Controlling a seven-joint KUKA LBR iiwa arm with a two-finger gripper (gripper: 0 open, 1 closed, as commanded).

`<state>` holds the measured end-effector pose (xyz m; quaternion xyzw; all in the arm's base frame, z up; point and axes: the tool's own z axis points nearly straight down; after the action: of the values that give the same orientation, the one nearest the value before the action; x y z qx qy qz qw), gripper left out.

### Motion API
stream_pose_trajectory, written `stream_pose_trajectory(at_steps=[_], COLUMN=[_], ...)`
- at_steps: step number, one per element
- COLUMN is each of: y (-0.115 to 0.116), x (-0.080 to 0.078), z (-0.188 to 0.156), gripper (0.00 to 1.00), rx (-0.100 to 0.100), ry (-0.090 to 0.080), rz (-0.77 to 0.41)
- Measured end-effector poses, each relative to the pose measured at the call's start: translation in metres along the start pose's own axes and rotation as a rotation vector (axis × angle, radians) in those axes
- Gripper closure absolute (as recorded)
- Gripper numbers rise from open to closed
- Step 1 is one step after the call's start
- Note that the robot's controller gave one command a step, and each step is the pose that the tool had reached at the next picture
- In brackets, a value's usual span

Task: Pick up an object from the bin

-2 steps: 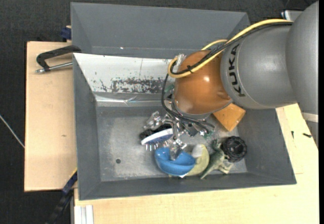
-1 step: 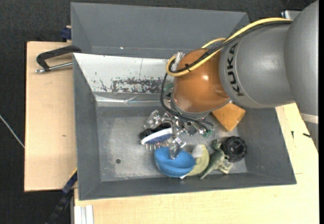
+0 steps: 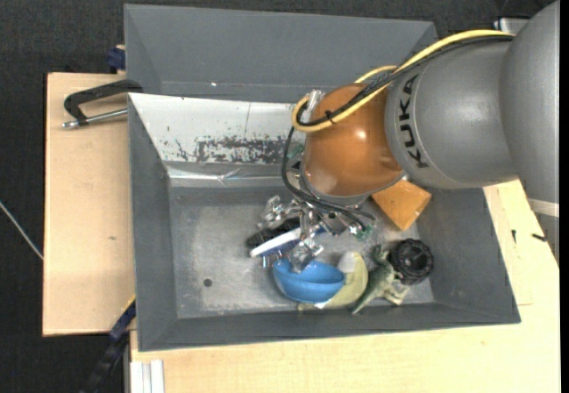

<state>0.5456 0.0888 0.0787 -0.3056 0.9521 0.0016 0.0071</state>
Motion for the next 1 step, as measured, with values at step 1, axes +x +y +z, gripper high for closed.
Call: stream_pose_trajectory(at_steps=[1], y=[0.0002], x=[-0.0034], z=[-0.039], gripper=[1.0], rx=[0.001], ry=[0.005], rz=[0.001])
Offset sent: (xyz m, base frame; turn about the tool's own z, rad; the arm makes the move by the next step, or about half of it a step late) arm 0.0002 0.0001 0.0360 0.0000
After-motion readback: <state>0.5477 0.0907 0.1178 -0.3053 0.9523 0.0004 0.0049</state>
